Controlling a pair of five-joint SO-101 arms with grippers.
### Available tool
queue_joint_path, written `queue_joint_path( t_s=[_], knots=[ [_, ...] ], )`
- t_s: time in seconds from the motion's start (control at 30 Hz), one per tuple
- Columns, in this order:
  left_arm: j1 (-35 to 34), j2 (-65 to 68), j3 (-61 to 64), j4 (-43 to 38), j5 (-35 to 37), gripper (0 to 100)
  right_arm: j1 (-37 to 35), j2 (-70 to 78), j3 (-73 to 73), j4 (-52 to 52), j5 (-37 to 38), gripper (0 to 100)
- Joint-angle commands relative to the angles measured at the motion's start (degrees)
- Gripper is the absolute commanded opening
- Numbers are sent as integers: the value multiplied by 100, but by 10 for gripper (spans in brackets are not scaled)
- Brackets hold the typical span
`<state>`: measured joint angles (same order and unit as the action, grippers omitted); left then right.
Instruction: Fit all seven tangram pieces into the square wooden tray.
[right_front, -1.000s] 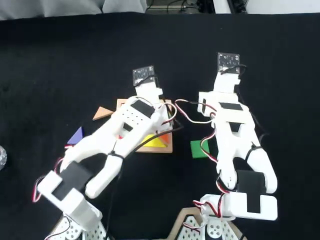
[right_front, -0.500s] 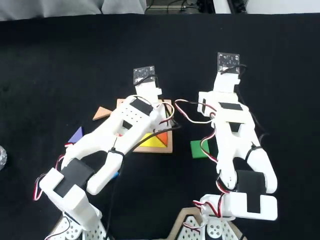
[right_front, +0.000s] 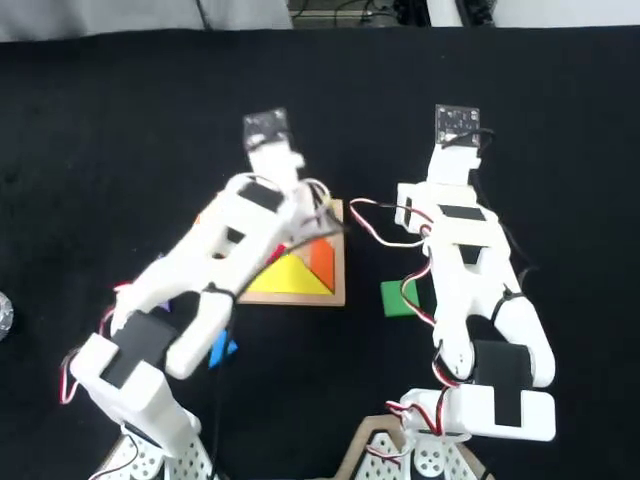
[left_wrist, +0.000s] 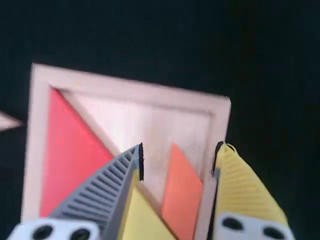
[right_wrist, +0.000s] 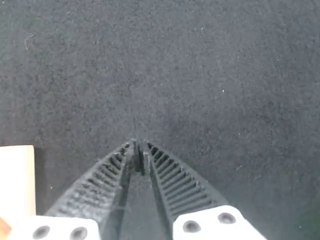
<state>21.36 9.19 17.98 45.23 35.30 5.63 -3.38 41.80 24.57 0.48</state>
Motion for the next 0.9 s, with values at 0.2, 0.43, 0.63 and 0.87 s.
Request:
queue_joint_path(
  t_s=[0.2,0.43,0.63,0.87],
  knots=[
    [-207,-53,356,-1257,-79,245,70,-268,-84,-97,0,11],
    [-127,-53,462,-1284,-79,245,70,-268,-92,-97,9,11],
    [514,-44,734,-1319,-79,245,105,-268,-92,-97,-18,11],
    [-31,-703,215,440,-527,69,114,-268,-92,-132,9,11]
  ],
)
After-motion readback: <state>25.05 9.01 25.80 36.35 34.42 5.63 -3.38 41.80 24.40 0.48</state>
